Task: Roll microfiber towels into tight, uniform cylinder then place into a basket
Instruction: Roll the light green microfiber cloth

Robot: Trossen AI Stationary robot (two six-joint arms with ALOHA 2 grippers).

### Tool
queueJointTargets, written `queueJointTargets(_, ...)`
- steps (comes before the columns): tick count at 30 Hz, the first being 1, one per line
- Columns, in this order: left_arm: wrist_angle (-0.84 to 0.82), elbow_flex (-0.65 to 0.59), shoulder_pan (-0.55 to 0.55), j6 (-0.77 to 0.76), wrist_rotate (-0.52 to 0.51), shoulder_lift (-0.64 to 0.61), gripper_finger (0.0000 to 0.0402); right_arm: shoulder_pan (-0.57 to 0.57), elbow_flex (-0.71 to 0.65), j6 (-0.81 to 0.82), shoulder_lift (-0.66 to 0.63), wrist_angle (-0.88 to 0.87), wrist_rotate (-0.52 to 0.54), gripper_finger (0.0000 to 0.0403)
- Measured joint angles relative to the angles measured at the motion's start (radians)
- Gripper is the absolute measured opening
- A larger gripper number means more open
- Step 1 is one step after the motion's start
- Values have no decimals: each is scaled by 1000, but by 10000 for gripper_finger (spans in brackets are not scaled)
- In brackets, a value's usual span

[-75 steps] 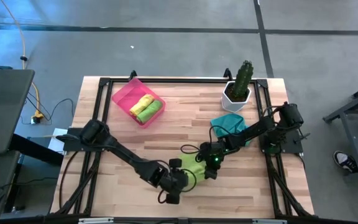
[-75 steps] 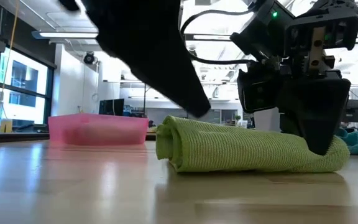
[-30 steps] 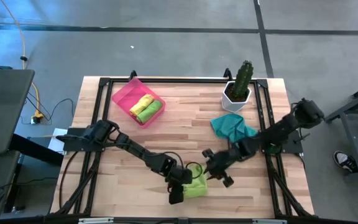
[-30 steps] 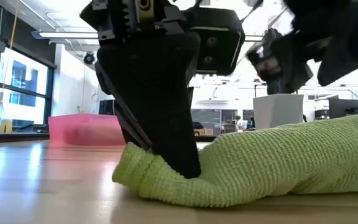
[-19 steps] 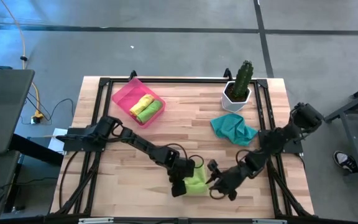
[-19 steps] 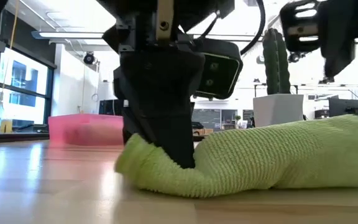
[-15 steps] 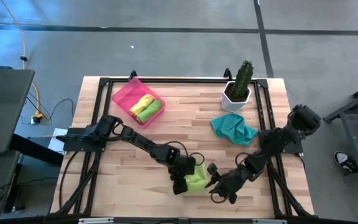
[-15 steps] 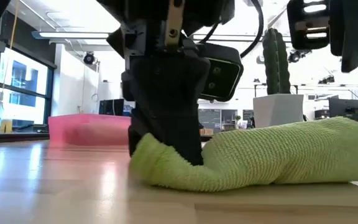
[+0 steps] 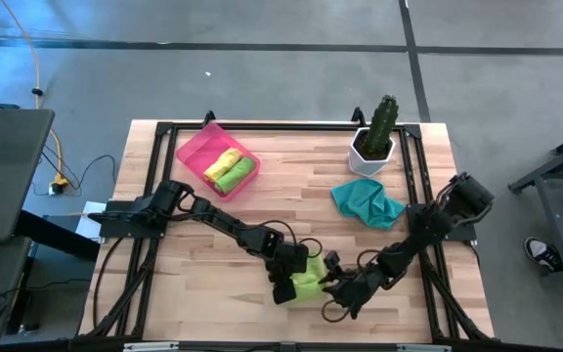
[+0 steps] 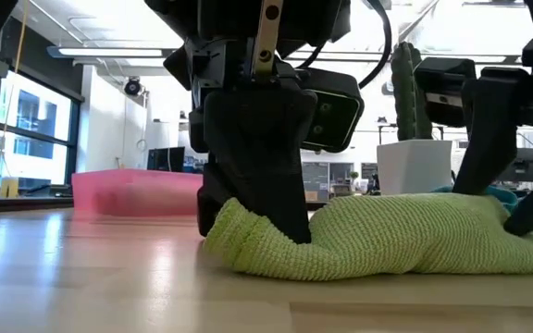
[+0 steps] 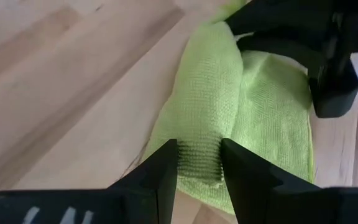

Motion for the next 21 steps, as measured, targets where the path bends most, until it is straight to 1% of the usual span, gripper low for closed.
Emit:
queueJointTargets(4,0,0,0,14,-1,0,10,19,6,72,-42,-15,21,117)
queueJointTargets(8,0,1,0,17,-3,0,10,31,17,190,-95,-33,25,117)
queueJointTargets(10,0,1,0,18,-3,0,10,31,18,277,-104,-7,-10,119)
queueJointTargets(12,2,1,0,18,-4,0,10,31,18,329,-96,21,-64,123)
queueJointTargets(14,11,1,0,18,-10,0,10,37,18,348,-71,36,-70,132)
queueJointTargets(15,15,1,1,18,-11,0,10,40,18,348,-56,32,-56,138)
queueJointTargets(21,16,1,1,18,-12,0,10,31,18,346,-8,54,-28,192)
